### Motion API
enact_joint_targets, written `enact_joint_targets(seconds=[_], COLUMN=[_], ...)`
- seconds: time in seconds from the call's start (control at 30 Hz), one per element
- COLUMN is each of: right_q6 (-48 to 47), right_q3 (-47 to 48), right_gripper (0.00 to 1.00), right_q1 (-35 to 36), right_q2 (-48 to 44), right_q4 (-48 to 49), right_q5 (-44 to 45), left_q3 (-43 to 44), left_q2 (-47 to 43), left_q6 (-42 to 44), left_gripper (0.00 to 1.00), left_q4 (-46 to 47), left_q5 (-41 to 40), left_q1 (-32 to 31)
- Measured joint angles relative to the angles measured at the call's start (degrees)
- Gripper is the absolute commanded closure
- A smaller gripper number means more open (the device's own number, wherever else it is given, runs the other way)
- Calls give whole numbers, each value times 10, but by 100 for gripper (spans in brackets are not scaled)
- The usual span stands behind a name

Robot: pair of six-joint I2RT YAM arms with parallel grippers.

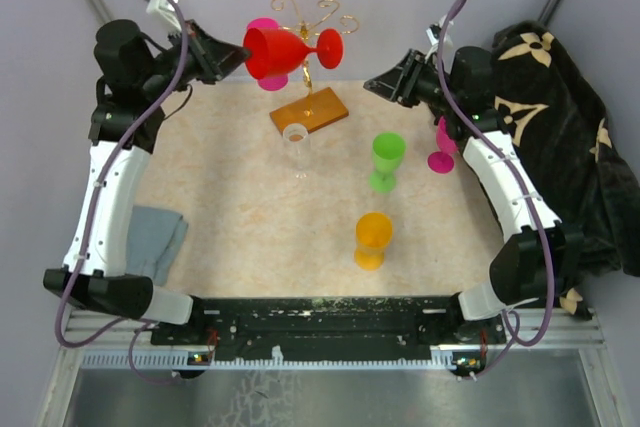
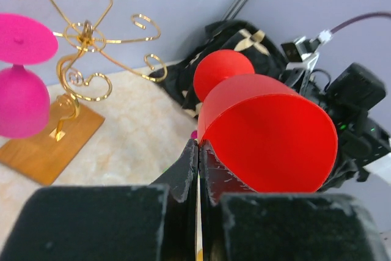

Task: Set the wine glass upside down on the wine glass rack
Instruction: Pick up the wine glass at the center of the board, then turn the wine glass upside down at the wine rack.

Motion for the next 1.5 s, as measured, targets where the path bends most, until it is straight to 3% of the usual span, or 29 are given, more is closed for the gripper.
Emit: enact_joint_targets(seconds=[0.2,0.4,0.57,0.67,0.87,1.1,1.27,1.5], right_q6=[7,38,114,155,234,444,631,747], right_q3=[0,6,27,40,71,129,206,260], right_gripper=[58,58,58,58,58,58,57,57], right_q1=[0,0,0,0,0,0,0,14], right_q2=[0,6,46,71,105,192,281,310], right_q4=[17,60,172,224,319,590,783,872], right_q5=[-2,-20,-58,-76,-101,-128,-122,-111], left_q3=[-79,-123,-138,-134,-102,-45,-35,-17], left_q2=[10,66,136,176,215,264,293,317], left_q6=[-148,-300,-483,-567,-683,-820,-876,-916], left_gripper=[100,100,100,100,100,100,100,100], left_q4=[204,405,650,751,879,1036,1085,1116], left_q5=[120,207,256,269,280,268,250,222], left_q1=[72,87,88,88,89,89,89,85])
